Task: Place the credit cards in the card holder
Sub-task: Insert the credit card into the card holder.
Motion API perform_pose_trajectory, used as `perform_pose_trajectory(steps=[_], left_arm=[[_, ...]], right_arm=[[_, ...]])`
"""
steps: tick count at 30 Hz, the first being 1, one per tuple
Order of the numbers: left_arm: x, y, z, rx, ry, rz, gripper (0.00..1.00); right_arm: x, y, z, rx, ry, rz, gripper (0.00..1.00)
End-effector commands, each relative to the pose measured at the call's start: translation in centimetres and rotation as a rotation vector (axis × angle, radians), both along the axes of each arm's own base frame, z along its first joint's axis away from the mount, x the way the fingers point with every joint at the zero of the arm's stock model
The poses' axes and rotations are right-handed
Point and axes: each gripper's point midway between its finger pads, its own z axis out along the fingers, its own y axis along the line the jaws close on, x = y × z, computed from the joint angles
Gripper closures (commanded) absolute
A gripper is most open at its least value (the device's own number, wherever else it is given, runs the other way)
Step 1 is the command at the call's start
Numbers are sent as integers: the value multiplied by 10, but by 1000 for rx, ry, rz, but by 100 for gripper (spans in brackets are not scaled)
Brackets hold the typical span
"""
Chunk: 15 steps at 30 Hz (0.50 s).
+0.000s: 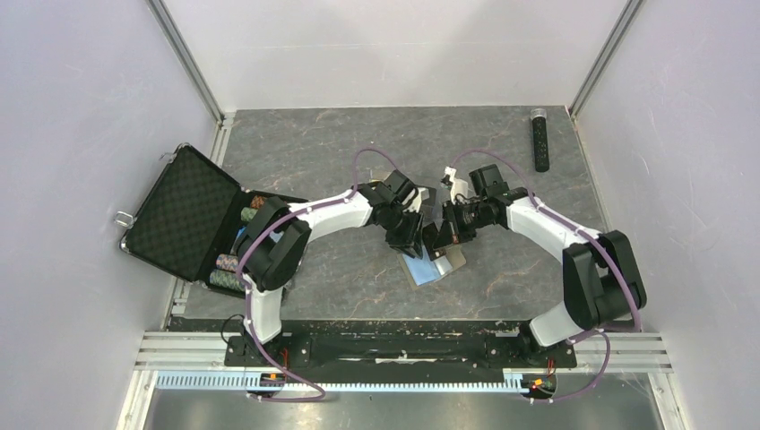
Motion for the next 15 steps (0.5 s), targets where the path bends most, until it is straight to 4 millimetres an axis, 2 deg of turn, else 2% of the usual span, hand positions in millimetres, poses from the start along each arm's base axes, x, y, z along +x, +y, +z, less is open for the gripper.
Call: perform_pose_trajectory(steps=[1, 4, 7, 11, 15], left_arm=[[4, -17, 7, -21, -43, 19, 69], [-2, -13, -4, 35, -40, -9, 72], [-3, -4, -7, 86, -56, -7, 76], [-5, 5, -9, 124, -71, -3, 78], [-9, 9, -19, 166, -50, -14, 82]], right_arm=[[3, -23, -23, -169, -16, 1, 100], [1, -27, -34, -189, -1, 0, 100], [-1, -28, -43, -199, 11, -2, 100], [1, -25, -48, -178, 12, -8, 100], [-2, -22, -52, -154, 39, 4, 100]])
